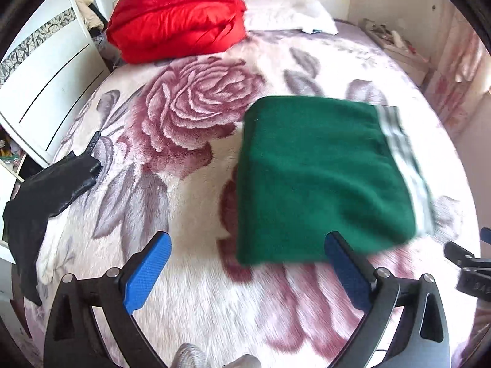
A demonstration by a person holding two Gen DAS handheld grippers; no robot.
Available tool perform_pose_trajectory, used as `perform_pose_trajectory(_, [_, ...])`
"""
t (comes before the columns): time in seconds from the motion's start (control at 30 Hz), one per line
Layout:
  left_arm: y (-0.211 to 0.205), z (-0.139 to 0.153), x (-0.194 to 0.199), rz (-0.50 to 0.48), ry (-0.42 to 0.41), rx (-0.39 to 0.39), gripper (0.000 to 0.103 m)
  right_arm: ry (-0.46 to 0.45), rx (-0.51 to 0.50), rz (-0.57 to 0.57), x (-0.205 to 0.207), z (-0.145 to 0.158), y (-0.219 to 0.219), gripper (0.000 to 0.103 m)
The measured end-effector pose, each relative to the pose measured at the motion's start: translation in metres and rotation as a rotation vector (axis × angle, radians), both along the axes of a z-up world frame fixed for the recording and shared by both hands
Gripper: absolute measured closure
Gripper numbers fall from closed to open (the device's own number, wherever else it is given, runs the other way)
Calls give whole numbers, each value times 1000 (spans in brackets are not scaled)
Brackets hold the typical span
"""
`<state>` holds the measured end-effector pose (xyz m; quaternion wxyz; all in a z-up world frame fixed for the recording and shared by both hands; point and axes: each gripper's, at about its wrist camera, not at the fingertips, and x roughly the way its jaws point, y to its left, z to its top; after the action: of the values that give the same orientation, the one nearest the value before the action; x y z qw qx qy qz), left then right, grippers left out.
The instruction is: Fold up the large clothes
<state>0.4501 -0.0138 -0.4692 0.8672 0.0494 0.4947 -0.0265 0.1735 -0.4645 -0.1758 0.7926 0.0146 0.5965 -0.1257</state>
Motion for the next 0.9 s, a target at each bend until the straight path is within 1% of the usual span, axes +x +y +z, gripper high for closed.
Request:
perform_pose_trajectory(0.07, [-3, 23, -16, -9, -6, -9, 1, -22, -34, -21, -22, 28, 11, 3])
perform_pose_trajectory(0.1, [-4, 38, -27, -9, -15, -9, 1, -31, -44, -30, -25, 48, -3, 3])
perform_pose_trajectory(0.13, [-7, 48, -33, -12, -19, -14, 1, -43, -52, -42, -42, 73, 0, 3])
perform_pose_trajectory(0.17, [-8, 62, -44, -23, -24, -30, 1, -55, -65, -55, -54, 92, 1, 3])
perform_pose_trajectory(0.2, [-9, 79, -56, -27, -34, -37, 1, -67, -71, -68, -61, 114, -8, 3])
perform_pose_trajectory(0.23, [-10, 93, -66, -31, -41, -41, 1, -81, -71, -75, -63, 129, -5, 3])
perform_pose_trajectory(0.3, [-14, 121, -89, -38, -57, -49, 1, -106, -78, -91, -86, 172, -8, 3])
perform_pose_trajectory(0.4, [-17, 160, -122, -52, -85, -57, 1, -140, -86, -91, -127, 237, -6, 3])
perform_pose_trajectory(0.43, [-19, 175, -134, -60, -98, -52, 1, -155, -87, -89, -140, 256, -3, 3])
perform_pose_trajectory(0.53, [-18, 221, -170, -62, -129, -71, 1, -198, -105, -78, -177, 305, 3, 3])
perform_pose_trajectory(0.6, [-15, 243, -188, -53, -153, -69, 1, -228, -115, -81, -204, 343, 6, 3])
perform_pose_trajectory(0.63, [-14, 259, -200, -50, -164, -75, 1, -241, -113, -80, -216, 358, 7, 3])
perform_pose_trajectory(0.73, [-10, 293, -227, -42, -200, -77, 1, -286, -128, -71, -251, 410, 8, 3])
perform_pose_trajectory(0.87, [-5, 326, -256, -40, -227, -85, 1, -344, -120, -67, -289, 469, 3, 3])
perform_pose_trajectory(0.9, [-4, 333, -263, -43, -226, -91, 1, -354, -115, -66, -296, 478, 5, 3])
